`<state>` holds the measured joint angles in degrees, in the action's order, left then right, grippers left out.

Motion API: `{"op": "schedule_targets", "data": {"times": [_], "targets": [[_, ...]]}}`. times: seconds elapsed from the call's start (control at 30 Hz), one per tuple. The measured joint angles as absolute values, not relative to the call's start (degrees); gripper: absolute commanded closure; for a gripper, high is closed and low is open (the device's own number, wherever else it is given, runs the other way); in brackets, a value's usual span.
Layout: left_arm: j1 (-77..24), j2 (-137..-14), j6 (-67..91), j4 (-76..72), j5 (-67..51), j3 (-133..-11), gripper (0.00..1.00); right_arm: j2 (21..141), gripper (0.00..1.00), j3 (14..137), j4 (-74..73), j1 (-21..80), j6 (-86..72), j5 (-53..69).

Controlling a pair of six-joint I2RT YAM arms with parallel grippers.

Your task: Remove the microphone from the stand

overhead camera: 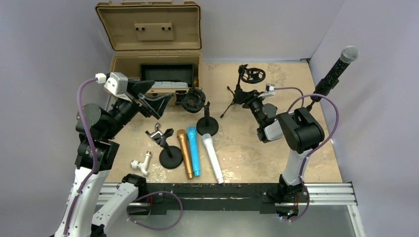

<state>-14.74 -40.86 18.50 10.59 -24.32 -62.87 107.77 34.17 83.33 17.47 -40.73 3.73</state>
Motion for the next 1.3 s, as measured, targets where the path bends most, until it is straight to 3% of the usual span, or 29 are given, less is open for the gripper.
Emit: {"op": "schedule_targets", "data": {"times": [0.57, 0.77, 0.93, 1.3], "targets": [[-14.7, -40.9, 18.5, 10.3, -24.9, -62.9, 0.12, 109.9, 0.60, 34.2, 87.0, 14.9, -49.0, 8.8], [-14.7, -40.9, 18.5, 10.3, -24.9, -62.9, 0.12, 109.9, 0.74, 34.2, 87.2, 14.3, -49.3, 9.3], [-14.7, -40.9, 18.5, 10.3, -25.1, -62.9, 0.12, 109.9, 1.00, 34.2, 87.5, 14.3, -47.9, 9.8], [-14.6, -41.2, 19.4, 10.0, -25.5, -62.9, 0.12, 106.7, 1.00, 33.1, 84.3, 18.5, -34.3, 0.6]]}}
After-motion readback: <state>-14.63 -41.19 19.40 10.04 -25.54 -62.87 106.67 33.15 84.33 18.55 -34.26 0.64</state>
